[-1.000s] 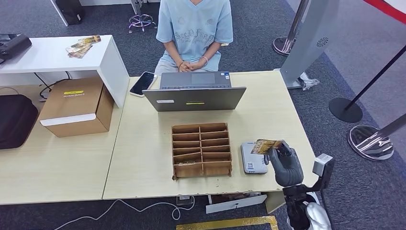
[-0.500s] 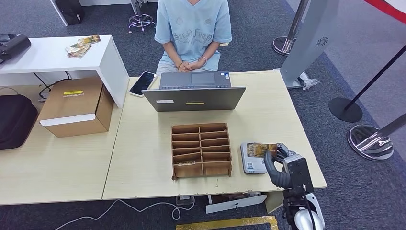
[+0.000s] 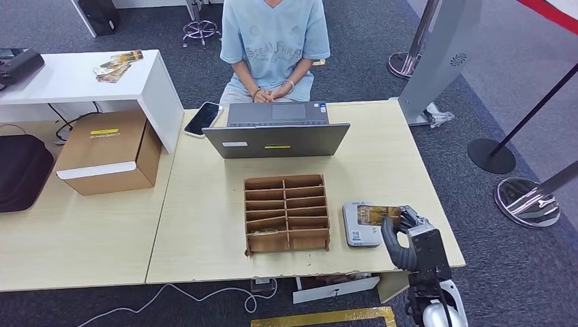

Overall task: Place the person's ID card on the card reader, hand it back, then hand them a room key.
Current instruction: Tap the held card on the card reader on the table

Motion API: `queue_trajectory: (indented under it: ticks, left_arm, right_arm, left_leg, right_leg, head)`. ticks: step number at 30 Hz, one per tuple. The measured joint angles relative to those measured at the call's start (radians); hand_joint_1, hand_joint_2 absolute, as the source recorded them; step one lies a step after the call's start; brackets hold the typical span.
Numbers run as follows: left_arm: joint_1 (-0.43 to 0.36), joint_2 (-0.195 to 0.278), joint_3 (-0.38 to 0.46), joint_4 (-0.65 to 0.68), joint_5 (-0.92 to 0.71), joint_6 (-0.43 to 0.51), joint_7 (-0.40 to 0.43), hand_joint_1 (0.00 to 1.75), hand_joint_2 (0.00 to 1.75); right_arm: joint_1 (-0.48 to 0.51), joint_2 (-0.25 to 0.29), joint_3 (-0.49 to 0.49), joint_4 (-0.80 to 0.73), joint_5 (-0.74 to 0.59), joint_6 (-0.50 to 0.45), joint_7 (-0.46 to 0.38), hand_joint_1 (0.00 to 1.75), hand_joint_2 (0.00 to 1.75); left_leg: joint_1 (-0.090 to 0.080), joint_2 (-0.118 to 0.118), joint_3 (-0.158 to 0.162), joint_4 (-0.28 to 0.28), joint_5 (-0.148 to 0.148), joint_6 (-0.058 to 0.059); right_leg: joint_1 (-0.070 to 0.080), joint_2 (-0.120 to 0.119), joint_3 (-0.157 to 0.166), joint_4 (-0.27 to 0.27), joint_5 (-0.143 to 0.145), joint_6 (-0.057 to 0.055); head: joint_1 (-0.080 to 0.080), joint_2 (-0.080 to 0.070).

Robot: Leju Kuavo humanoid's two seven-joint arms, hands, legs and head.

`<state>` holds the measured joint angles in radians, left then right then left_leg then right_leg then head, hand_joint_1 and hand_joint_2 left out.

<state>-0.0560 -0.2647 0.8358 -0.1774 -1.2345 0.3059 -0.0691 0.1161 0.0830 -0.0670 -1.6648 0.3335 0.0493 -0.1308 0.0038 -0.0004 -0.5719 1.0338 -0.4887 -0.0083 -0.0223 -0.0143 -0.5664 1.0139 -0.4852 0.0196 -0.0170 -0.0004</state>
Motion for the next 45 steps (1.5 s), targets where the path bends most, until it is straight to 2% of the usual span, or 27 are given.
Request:
queue_trajectory:
  ticks: [6,12,19,23,28,34,39,45]
  left_arm:
    - [0.000,0.000,0.000,0.000,-0.005,0.000,-0.006,0.00,0.00]
    - [0.000,0.000,0.000,0.000,-0.014,0.000,-0.018,0.00,0.00]
    - [0.000,0.000,0.000,0.002,-0.020,0.000,-0.019,0.00,0.00]
    - [0.000,0.000,-0.001,0.002,-0.033,0.000,-0.024,0.00,0.00]
    - [0.000,0.001,-0.002,0.002,-0.039,0.000,-0.033,0.00,0.00]
    - [0.000,0.002,-0.002,0.002,-0.039,0.000,-0.030,0.00,0.00]
    - [0.000,0.002,-0.002,0.002,-0.035,0.000,-0.030,0.00,0.00]
    - [-0.001,0.004,-0.002,0.002,-0.031,0.000,-0.029,0.00,0.00]
  right_arm:
    - [0.004,0.001,0.000,-0.023,0.115,-0.057,-0.034,1.75,1.75]
    - [-0.016,-0.019,0.006,-0.027,0.318,-0.032,-0.011,1.75,1.75]
    - [-0.072,-0.088,0.014,-0.022,0.457,0.021,0.004,1.75,1.75]
    - [-0.133,-0.198,0.039,0.012,0.523,0.098,0.004,1.75,1.75]
    - [-0.285,-0.383,0.076,0.127,0.508,0.242,-0.005,1.75,1.75]
    - [-0.508,-0.525,0.171,0.296,0.461,0.406,-0.028,1.75,1.75]
    - [-0.752,-0.594,0.313,0.468,0.396,0.534,-0.062,1.75,1.75]
    - [-1.019,-0.613,0.514,0.639,0.258,0.701,-0.102,1.75,1.75]
  left_leg:
    - [0.000,0.000,0.000,0.000,0.000,0.000]
    - [0.000,0.000,0.000,0.000,0.000,0.000]
    - [0.000,0.000,-0.001,0.000,0.000,0.000]
    - [-0.001,0.000,-0.001,0.001,0.000,0.000]
    - [-0.001,0.000,-0.002,0.002,0.001,0.002]
    - [-0.001,0.001,-0.005,0.003,0.003,0.004]
    - [-0.001,0.001,-0.005,0.003,0.004,0.004]
    - [-0.001,0.000,-0.005,0.003,0.004,0.004]
  right_leg:
    - [0.000,0.000,0.000,0.000,0.000,0.000]
    - [0.000,0.000,0.000,0.000,0.000,0.000]
    - [0.000,0.000,0.000,0.000,0.001,0.000]
    - [-0.001,0.000,0.000,0.000,0.001,0.001]
    - [-0.001,0.000,0.000,0.000,0.003,0.002]
    - [-0.001,0.001,-0.002,0.000,0.005,0.003]
    - [-0.001,0.000,-0.003,0.000,0.006,0.003]
    - [0.000,0.000,-0.004,0.001,0.006,0.002]
  head:
    - [0.000,0.000]
    - [0.000,0.000]
    - [0.000,0.000]
    - [0.000,0.000]
    - [0.000,0.000]
    - [0.000,0.000]
    - [0.000,0.000]
    - [0.000,0.000]
